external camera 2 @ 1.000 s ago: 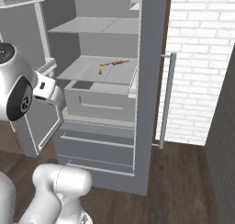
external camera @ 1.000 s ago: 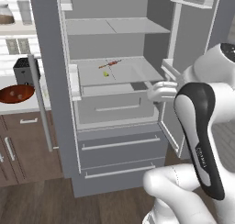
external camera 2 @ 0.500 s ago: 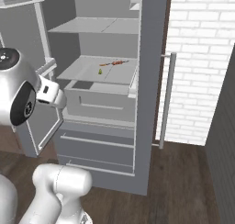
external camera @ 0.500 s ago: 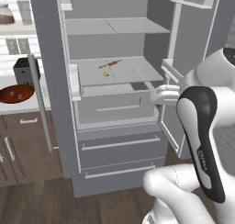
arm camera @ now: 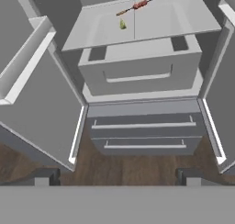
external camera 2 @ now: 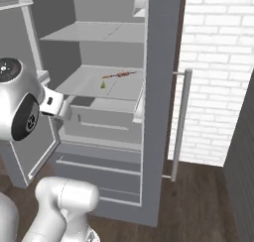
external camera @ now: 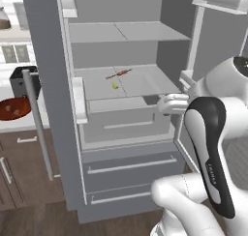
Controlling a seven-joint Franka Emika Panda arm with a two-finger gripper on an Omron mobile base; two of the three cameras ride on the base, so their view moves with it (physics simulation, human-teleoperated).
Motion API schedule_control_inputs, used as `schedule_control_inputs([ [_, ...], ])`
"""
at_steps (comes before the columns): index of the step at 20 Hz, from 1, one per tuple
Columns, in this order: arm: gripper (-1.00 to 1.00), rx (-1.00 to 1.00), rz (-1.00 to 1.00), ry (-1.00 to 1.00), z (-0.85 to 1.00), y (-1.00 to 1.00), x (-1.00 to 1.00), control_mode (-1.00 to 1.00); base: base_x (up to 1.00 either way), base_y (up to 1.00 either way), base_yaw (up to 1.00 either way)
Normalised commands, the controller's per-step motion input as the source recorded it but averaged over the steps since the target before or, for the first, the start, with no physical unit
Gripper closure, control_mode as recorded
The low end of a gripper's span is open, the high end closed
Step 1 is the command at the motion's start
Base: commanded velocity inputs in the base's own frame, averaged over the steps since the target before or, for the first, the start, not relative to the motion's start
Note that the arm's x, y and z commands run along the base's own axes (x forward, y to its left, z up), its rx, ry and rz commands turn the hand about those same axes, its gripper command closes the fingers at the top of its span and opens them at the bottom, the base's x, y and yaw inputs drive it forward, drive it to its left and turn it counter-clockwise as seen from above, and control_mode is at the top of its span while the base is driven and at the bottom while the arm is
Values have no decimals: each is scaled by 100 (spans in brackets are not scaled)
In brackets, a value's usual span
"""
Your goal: Grab a lemon wedge from the fridge and one ice cube from the ice bowl, and put them in the glass of lemonade.
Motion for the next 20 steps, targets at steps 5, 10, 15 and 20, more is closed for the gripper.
schedule_control_inputs([
  [5,-100,0,0,0,0,0,0,100,100,0,0],
  [10,-100,0,0,0,0,0,0,100,70,13,-1],
  [15,-100,-3,-5,0,-9,17,38,-100,9,4,-1],
  [20,-100,-6,-5,0,-16,34,98,-100,0,0,0],
])
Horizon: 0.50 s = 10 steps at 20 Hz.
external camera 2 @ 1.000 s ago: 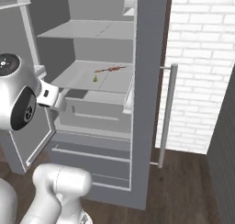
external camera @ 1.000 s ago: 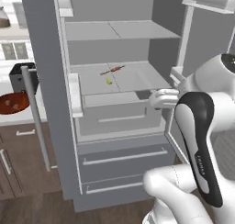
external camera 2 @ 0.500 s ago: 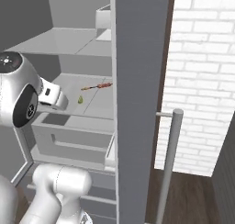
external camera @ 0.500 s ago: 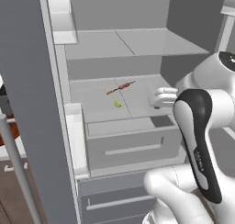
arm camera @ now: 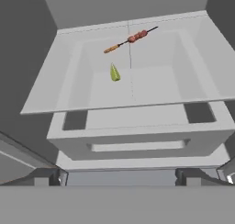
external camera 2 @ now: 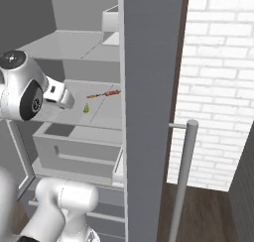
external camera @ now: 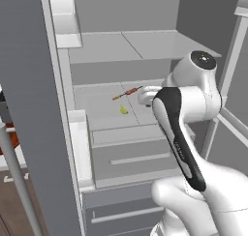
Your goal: Grab a lemon wedge from the fridge and one ice cube from the ice bowl, and put them in the glass of lemonade.
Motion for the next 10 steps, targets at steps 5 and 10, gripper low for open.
schedule_control_inputs([
  [5,-100,-4,0,5,-48,2,100,-100,0,0,0],
  [10,-100,-9,0,31,-46,0,100,-100,0,0,0],
])
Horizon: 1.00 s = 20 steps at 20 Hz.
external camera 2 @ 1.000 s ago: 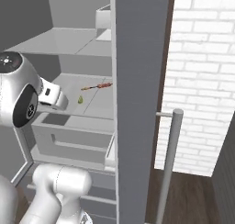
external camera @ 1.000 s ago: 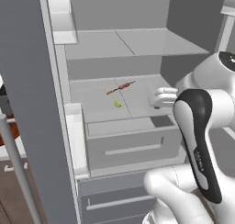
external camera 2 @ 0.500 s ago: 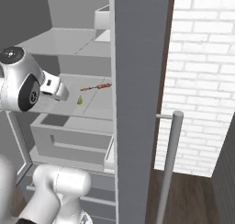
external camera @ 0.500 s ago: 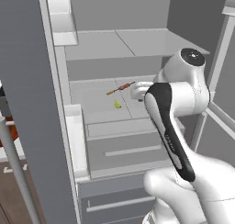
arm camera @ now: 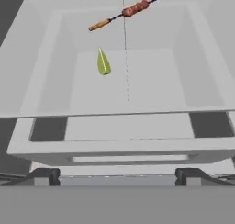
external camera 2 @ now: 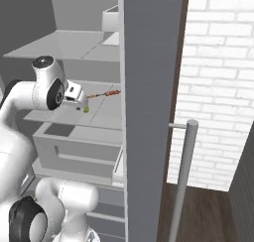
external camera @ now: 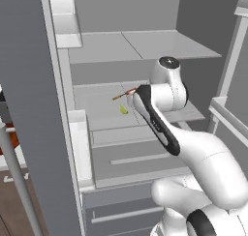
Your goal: Grab a lemon wedge from the fridge and one ice cube from the ice bowl, and put them in the glass of lemonade.
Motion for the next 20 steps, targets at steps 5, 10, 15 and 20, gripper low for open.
schedule_control_inputs([
  [5,-100,-1,2,23,-19,0,83,-100,0,0,0],
  [10,-100,0,0,2,-13,0,31,-100,0,0,0],
  [15,-100,0,0,0,-54,0,11,-100,0,0,0],
  [20,-100,0,0,0,-83,0,1,-100,0,0,0],
])
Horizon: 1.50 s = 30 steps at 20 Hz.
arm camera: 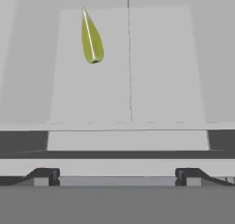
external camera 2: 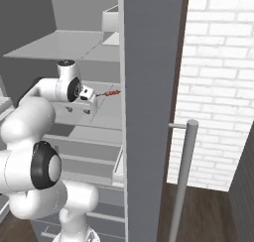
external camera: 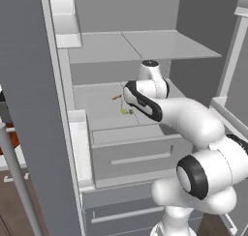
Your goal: Grab a lemon wedge from the fridge and one ice cube from the ice bowl, and put them in the glass of lemonade.
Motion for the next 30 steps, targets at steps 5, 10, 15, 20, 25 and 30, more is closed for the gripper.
schedule_control_inputs([
  [5,-100,0,1,0,-92,7,0,-100,0,0,0],
  [10,-100,0,2,0,-29,21,12,-100,0,0,0],
  [15,-100,0,2,0,6,10,59,-100,0,0,0],
  [20,-100,-1,2,0,15,27,59,-100,0,0,0],
  [25,-100,-3,3,0,40,25,60,-100,0,0,0],
  [30,-100,-2,1,0,18,-2,30,-100,0,0,0],
])
